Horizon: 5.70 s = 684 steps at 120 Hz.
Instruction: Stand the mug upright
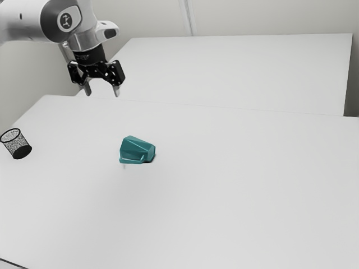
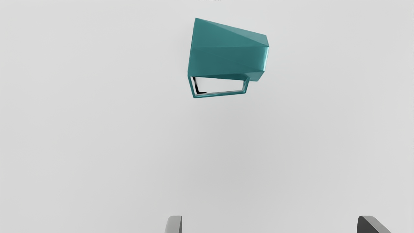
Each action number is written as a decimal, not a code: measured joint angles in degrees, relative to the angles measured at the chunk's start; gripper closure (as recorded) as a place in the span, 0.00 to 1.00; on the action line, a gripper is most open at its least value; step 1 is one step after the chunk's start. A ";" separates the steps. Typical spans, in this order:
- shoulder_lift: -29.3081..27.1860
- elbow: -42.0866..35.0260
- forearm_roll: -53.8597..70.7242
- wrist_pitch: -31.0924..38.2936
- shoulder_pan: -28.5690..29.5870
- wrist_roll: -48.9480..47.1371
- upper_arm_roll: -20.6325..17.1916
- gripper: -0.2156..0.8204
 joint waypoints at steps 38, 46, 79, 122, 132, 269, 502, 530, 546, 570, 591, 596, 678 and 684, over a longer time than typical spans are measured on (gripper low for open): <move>-1.04 -0.93 0.06 0.10 -0.37 0.36 -0.31 0.22; -1.36 -1.41 0.11 0.14 -0.07 0.61 -0.36 0.22; -1.95 -4.93 -3.63 3.23 4.64 4.09 1.87 0.23; -1.87 -13.81 -15.99 14.00 6.56 13.38 7.72 0.23; -1.91 -16.81 -19.79 16.98 6.08 16.24 8.66 0.23; 10.83 -22.05 -53.01 27.44 10.08 50.23 11.81 0.23; 25.96 -16.58 -69.96 19.73 12.70 67.98 10.84 0.38; 25.90 -16.44 -70.13 19.61 12.71 69.67 10.84 0.64; 25.77 -16.34 -70.11 19.63 12.63 70.36 10.82 0.74; 25.36 -16.33 -69.97 19.90 12.16 71.01 10.71 0.87; 23.29 -16.48 -70.05 19.77 11.65 71.33 10.59 0.92; 22.60 -16.50 -70.07 19.72 11.60 71.39 10.41 0.93; 8.57 -17.00 -43.03 20.16 4.99 61.94 10.05 0.96; 7.89 -17.02 -40.06 20.22 4.85 60.51 9.39 0.96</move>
